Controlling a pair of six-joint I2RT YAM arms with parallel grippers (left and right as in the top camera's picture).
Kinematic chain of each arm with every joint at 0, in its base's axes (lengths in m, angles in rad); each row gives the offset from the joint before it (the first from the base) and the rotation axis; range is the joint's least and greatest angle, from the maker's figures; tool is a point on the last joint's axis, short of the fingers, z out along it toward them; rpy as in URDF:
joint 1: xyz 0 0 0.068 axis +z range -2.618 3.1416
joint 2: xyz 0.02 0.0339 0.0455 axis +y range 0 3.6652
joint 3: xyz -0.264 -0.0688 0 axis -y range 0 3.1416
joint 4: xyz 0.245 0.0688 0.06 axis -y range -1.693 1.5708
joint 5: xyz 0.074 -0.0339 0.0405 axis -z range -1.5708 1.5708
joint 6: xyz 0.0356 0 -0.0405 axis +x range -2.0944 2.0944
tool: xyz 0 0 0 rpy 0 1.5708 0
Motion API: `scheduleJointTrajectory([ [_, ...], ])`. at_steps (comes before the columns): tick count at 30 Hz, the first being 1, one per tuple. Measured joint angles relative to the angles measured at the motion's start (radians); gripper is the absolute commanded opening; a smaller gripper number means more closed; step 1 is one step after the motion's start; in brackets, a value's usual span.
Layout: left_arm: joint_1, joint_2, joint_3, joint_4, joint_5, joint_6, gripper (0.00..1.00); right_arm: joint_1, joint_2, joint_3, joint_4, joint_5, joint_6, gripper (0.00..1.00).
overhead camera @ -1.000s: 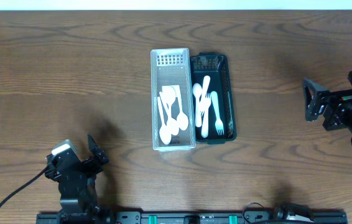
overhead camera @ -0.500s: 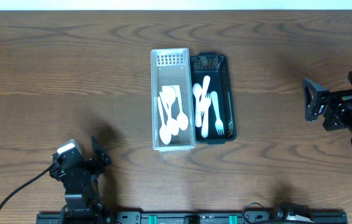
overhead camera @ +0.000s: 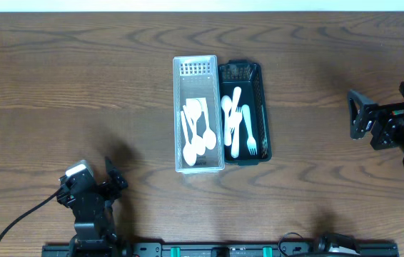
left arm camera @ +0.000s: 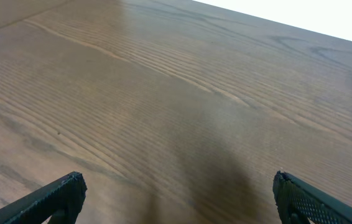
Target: Pack container
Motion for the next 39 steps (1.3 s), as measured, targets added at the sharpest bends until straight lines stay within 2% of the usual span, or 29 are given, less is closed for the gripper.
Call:
scheduleJointTrajectory([
  [11, 0.0, 0.0, 0.0, 0.0, 0.0, 0.0, 0.98, 0.002, 0.0, 0.0, -0.023, 0.033, -0.013, 0.99],
  [15, 0.0, 0.0, 0.0, 0.001, 0.0, 0.0, 0.98, 0.033, -0.017, -0.055, -0.042, 0.089, -0.078, 0.99],
  [20, 0.0, 0.0, -0.001, 0.003, 0.0, 0.0, 0.98, 0.118, -0.092, -0.292, 0.092, 0.117, -0.197, 0.99],
  [26, 0.0, 0.0, -0.001, 0.005, 0.0, 0.0, 0.98, 0.2, -0.234, -0.622, 0.279, 0.103, -0.244, 0.99],
  [34, 0.0, 0.0, -0.001, 0.005, 0.0, 0.0, 0.98, 0.214, -0.497, -0.977, 0.429, 0.061, -0.198, 0.99],
  [39, 0.0, 0.0, -0.001, 0.005, 0.0, 0.0, 0.98, 0.214, -0.616, -1.117, 0.453, 0.061, -0.183, 0.99],
])
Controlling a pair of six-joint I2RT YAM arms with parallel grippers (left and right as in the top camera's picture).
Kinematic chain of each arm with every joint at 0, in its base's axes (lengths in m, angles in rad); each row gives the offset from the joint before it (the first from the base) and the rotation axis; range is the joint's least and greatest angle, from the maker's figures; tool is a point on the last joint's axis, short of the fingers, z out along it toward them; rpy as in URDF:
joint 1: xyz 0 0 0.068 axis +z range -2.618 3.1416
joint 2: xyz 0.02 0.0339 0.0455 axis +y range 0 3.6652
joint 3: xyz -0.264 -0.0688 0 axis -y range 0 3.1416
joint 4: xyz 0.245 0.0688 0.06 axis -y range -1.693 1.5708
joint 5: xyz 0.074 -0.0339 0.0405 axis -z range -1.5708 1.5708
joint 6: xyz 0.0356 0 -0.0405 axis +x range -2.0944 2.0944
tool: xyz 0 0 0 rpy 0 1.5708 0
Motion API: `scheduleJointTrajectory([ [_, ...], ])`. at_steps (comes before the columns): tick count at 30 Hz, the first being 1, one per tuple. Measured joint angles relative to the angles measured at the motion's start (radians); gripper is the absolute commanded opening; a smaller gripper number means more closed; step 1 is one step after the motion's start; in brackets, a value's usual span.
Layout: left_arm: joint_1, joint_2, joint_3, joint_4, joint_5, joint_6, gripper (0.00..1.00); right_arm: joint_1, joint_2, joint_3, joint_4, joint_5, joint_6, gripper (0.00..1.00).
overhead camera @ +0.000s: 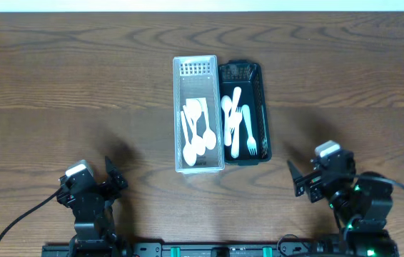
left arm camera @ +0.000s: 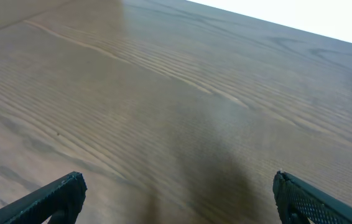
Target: Pack container
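Observation:
A white slotted container [overhead camera: 198, 114] holding several white plastic spoons [overhead camera: 199, 132] stands mid-table. Touching its right side is a dark green container [overhead camera: 244, 112] with white forks and a spoon [overhead camera: 236, 121]. My left gripper [overhead camera: 113, 180] rests near the front left edge, fingers spread wide over bare wood; in the left wrist view the left gripper [left arm camera: 176, 193] holds nothing. My right gripper [overhead camera: 296, 180] sits near the front right, below and right of the green container, jaws apart and empty.
The wooden table [overhead camera: 81, 86] stretches around both containers. A black cable [overhead camera: 16, 218] runs from the left arm toward the front left corner. A black rail [overhead camera: 223, 250] lines the front edge.
My right arm has moved from the far right edge of the table to the front right, near the rail. The left arm and both containers have not moved.

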Motion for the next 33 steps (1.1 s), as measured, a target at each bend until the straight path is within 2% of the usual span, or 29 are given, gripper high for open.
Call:
scheduleJointTrajectory([
  [13, 0.0, 0.0, 0.0, 0.0, 0.0, 0.0, 0.98, 0.0, -0.235, -0.21, 0.027, 0.001, 0.012, 0.99],
  [22, 0.0, 0.0, 0.0, 0.0, 0.0, 0.0, 0.98, 0.0, -0.316, -0.214, 0.039, 0.022, 0.014, 0.99],
  [33, 0.0, 0.0, 0.0, 0.0, 0.0, 0.0, 0.98, 0.0, -0.32, -0.214, 0.039, 0.026, 0.014, 0.99],
])
